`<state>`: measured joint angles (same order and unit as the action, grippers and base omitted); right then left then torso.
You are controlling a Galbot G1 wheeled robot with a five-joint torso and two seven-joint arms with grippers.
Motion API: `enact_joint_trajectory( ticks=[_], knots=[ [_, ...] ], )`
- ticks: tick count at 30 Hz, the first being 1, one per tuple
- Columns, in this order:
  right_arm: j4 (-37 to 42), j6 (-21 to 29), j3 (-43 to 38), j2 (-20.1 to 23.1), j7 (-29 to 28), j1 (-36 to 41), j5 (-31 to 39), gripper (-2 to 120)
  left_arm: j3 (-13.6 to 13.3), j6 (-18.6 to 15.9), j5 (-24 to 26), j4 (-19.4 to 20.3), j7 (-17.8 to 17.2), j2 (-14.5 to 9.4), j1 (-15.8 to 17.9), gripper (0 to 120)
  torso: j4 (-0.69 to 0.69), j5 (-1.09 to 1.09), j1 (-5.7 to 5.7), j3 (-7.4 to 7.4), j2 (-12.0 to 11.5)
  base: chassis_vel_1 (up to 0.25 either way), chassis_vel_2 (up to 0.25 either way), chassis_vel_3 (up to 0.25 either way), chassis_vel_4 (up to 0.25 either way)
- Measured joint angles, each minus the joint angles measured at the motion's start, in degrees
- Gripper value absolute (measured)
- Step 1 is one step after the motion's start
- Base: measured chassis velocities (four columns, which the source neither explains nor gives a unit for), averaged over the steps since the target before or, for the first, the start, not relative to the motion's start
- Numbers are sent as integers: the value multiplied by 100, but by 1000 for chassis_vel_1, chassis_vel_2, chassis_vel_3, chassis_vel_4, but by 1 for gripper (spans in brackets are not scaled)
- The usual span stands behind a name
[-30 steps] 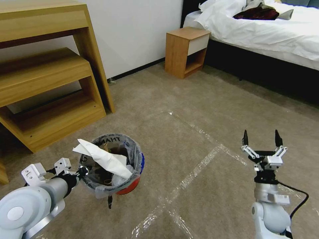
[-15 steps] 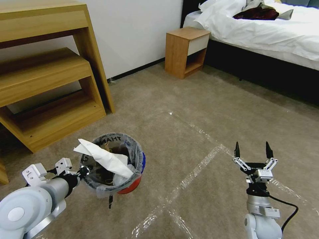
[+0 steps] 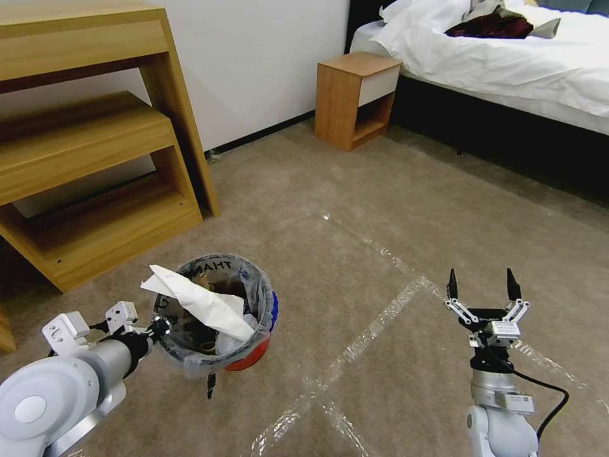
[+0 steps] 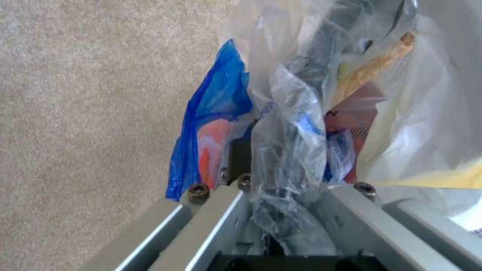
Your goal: Pick up the trash bin and place the garbage on the floor into it.
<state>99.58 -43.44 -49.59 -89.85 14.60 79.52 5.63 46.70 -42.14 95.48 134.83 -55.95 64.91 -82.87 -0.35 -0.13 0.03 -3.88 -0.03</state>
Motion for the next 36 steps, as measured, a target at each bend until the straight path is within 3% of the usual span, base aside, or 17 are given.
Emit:
enact_joint_trajectory(
  ticks=[36],
  knots=[
    [-146,71,37,-20,37,-166,-182,100,-5,1,-20,-86,46,73,17,0,0,0,1,0,0,-101,96,101,-103]
  ],
)
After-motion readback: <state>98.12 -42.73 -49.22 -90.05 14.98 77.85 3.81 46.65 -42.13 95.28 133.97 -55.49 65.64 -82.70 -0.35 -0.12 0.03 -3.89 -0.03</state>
